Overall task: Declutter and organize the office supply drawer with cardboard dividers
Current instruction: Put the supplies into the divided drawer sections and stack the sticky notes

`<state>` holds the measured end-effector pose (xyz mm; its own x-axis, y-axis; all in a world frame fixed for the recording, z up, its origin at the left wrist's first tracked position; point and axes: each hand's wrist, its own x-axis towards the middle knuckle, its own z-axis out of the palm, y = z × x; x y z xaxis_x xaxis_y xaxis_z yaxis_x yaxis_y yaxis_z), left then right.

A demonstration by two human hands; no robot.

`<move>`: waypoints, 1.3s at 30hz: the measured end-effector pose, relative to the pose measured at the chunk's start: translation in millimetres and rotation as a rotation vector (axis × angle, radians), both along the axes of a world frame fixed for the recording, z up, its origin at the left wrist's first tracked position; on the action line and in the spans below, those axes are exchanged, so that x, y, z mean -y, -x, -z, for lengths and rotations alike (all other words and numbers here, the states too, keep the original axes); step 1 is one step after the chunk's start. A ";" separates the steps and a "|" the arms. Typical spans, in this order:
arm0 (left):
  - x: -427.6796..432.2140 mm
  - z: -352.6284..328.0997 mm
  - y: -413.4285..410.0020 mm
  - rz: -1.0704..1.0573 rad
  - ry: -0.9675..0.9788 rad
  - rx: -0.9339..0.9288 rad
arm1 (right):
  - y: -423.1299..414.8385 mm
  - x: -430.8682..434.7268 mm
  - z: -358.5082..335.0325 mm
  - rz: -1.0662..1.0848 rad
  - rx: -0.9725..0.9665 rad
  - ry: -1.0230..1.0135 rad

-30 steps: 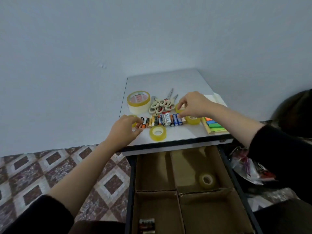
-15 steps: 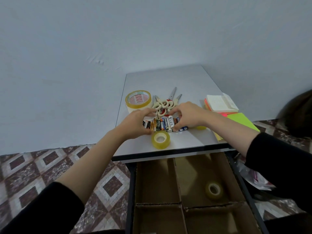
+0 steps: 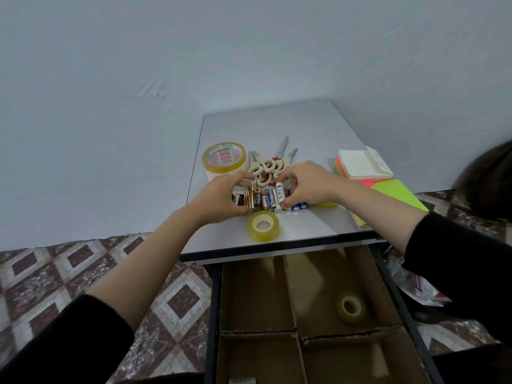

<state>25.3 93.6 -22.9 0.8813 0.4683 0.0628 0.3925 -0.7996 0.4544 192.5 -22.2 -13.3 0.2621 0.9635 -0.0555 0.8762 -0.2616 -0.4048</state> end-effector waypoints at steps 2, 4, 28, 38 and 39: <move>-0.8 -1.2 1.2 -0.003 0.008 0.009 | -0.5 0.8 0.6 0.001 0.001 -0.010; -1.3 -3.2 1.9 -0.011 0.010 0.009 | -1.6 1.3 0.5 0.004 -0.002 -0.018; 13.4 -8.7 35.7 -0.155 0.209 0.318 | 5.6 25.2 -16.0 0.139 -0.302 -0.169; 111.2 9.1 88.0 -0.190 0.768 0.517 | 59.3 84.4 -12.7 0.149 -1.428 -0.123; 123.5 16.1 96.0 -0.204 0.872 0.549 | 64.8 91.8 -7.0 0.150 -1.491 -0.110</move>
